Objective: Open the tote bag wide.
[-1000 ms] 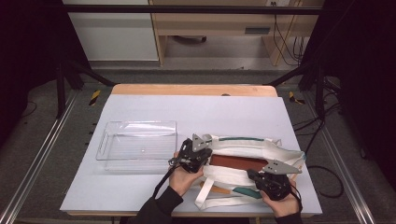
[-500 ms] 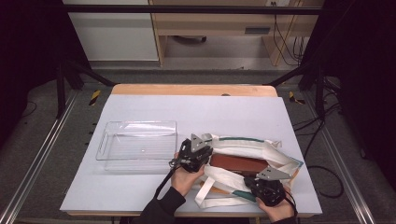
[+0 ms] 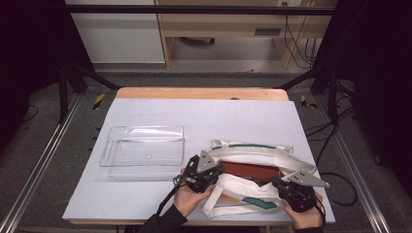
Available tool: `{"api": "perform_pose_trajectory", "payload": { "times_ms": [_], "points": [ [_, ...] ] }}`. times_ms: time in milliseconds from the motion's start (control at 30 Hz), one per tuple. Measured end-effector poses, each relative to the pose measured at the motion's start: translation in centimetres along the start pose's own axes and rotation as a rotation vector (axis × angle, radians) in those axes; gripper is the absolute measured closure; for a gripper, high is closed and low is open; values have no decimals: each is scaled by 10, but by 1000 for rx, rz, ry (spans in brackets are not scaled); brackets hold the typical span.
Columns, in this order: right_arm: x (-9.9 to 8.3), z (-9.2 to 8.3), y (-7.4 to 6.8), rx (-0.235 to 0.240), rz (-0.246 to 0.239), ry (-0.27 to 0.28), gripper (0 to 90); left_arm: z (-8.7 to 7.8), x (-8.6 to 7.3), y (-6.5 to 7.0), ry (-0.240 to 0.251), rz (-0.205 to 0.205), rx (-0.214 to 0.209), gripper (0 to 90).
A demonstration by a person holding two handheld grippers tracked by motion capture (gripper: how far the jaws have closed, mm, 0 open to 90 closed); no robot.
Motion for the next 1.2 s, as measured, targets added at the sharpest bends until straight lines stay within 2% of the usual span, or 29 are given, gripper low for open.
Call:
{"api": "perform_pose_trajectory", "payload": {
  "times_ms": [100, 267, 333, 433, 533, 667, 767, 867, 967, 1033, 1100, 1200],
  "points": [
    [-5, 3, 5, 1, 8, -19, 875, 1, -10, 3, -21, 23, -8, 858],
    [-8, 4, 6, 0, 8, -31, 874, -3, -31, 5, -92, 31, -45, 890],
    [-11, 4, 6, 6, 21, -41, 870, -3, -37, 6, -93, 39, -50, 896],
    [-26, 9, 11, -36, 27, -119, 868, -3, -40, 8, -88, 53, -47, 900],
    [-30, 12, 13, -34, 24, -120, 869, -2, -44, 10, -91, 72, -32, 900],
    [-35, 15, 15, -21, 42, -124, 876, -1, -49, 11, -80, 53, -29, 900],
    [-34, 15, 14, 1, 57, -106, 866, -1, -52, 12, -68, 31, -33, 900],
    [-30, 12, 12, 17, 38, -86, 800, -1, -56, 11, -49, -6, -44, 900],
    [-13, 4, 6, 22, -2, 5, 741, 0, -60, 10, -28, -52, -56, 900],
    [3, -4, 4, 4, -53, 81, 709, 0, -61, 10, -21, -76, -59, 900],
    [16, -8, 5, -17, -86, 114, 679, 0, -61, 10, -21, -77, -53, 900],
    [29, -4, 16, -57, -108, 110, 594, 0, -61, 11, -17, -65, -33, 900]
  ]
}}
Point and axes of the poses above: each handheld gripper's, and its own axes: z roughly forward along the jaws, x roughly out of its top, y roughly to its right, the point moved 9 cm from there along z, roughly forward along the jaws, and after that the axes turned 14 degrees about x, right-handed, at the moved point
